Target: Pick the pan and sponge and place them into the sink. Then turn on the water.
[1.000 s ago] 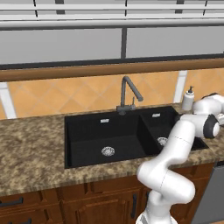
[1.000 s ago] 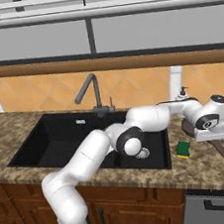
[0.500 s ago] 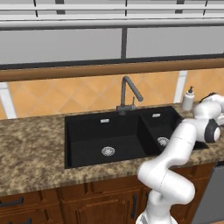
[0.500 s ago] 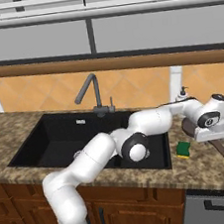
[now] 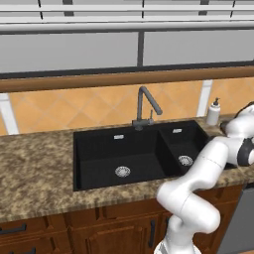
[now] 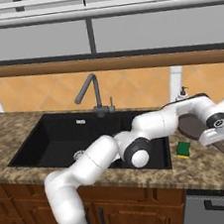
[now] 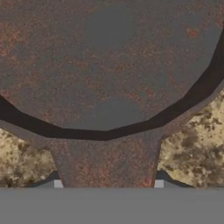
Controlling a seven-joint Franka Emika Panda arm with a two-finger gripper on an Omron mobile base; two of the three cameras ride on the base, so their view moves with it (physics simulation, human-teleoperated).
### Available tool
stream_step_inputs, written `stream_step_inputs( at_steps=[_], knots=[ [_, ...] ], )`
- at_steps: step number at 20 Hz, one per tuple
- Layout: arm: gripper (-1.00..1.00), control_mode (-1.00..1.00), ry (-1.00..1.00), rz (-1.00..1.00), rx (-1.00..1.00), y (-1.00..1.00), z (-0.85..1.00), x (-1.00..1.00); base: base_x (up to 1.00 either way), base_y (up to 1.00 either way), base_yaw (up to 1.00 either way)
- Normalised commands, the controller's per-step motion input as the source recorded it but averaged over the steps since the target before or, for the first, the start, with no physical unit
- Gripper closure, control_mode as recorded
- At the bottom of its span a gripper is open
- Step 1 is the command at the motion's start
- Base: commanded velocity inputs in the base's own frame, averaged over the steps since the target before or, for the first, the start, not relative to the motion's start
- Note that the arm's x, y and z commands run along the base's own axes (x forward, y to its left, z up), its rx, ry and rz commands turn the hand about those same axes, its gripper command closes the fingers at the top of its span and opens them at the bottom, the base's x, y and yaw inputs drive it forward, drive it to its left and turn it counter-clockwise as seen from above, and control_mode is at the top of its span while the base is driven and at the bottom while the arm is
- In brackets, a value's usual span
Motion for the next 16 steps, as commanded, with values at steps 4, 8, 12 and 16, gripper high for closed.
stream_step_inputs(
  at_steps=[4,8,12,16],
  knots=[
    [1.00,-1.00,-0.25,0.20,0.11,0.67,0.43,-0.57,0.00,0.00,0.00],
    [1.00,-1.00,-0.12,0.09,0.00,0.96,0.26,-0.42,0.00,0.00,0.00],
    [1.00,-1.00,-0.08,0.03,-0.01,1.00,0.30,-0.43,0.00,0.00,0.00],
    [1.00,-1.00,-0.01,0.00,-0.06,0.98,0.76,-0.57,0.00,0.00,0.00]
  ],
)
